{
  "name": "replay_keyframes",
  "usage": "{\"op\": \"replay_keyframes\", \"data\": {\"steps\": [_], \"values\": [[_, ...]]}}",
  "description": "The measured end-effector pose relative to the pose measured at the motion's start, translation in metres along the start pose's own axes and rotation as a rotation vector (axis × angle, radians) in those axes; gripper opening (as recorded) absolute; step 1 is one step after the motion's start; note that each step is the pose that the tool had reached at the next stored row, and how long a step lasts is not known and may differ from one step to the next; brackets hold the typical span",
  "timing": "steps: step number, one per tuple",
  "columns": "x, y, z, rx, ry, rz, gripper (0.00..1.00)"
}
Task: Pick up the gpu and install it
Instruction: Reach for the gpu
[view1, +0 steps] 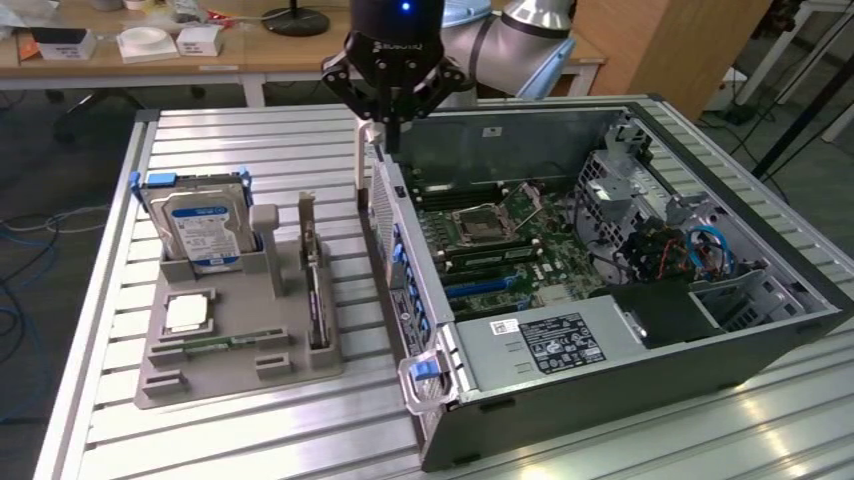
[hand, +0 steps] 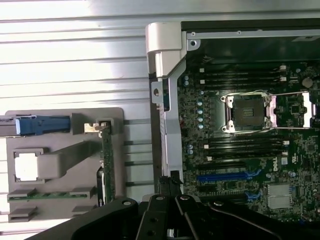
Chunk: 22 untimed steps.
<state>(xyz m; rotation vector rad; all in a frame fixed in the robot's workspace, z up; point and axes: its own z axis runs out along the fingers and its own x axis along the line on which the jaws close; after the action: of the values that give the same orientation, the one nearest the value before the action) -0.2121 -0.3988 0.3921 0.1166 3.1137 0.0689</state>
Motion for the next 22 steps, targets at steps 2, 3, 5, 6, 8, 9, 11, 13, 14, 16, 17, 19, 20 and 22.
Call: {"op": "replay_keyframes", "data": {"steps": [2, 3, 5, 6, 8, 9, 11, 13, 14, 16, 17, 19, 20, 22], "values": [[0.001, -0.0001, 0.0, 0.0, 0.0, 0.0, 0.11], [0.002, -0.0001, 0.0, 0.0, 0.0, 0.0, 0.11], [0.003, -0.0002, -0.0001, 0.0, 0.0, 0.0, 0.11], [0.004, -0.0003, -0.0001, 0.0, 0.0, 0.0, 0.11], [0.005, -0.0004, -0.0001, 0.0, 0.0, 0.0, 0.11], [0.006, -0.0004, -0.0001, 0.0, -0.0001, 0.0, 0.11], [0.007, -0.0005, -0.0002, 0.0, 0.0, 0.0, 0.11], [0.009, -0.0006, -0.0002, 0.0, 0.0, 0.0, 0.11], [0.009, -0.0007, -0.0002, 0.0, 0.0, 0.0, 0.11], [0.011, -0.0008, -0.0002, 0.0, -0.0001, 0.0, 0.11], [0.011, -0.0008, -0.0003, 0.0, 0.0, 0.0, 0.11], [0.013, -0.001, -0.0003, 0.0001, 0.0, 0.0, 0.11], [0.013, -0.001, -0.0003, 0.0, -0.0001, 0.0, 0.11], [0.015, -0.0011, -0.0003, 0.0, 0.0, 0.0, 0.11]]}}
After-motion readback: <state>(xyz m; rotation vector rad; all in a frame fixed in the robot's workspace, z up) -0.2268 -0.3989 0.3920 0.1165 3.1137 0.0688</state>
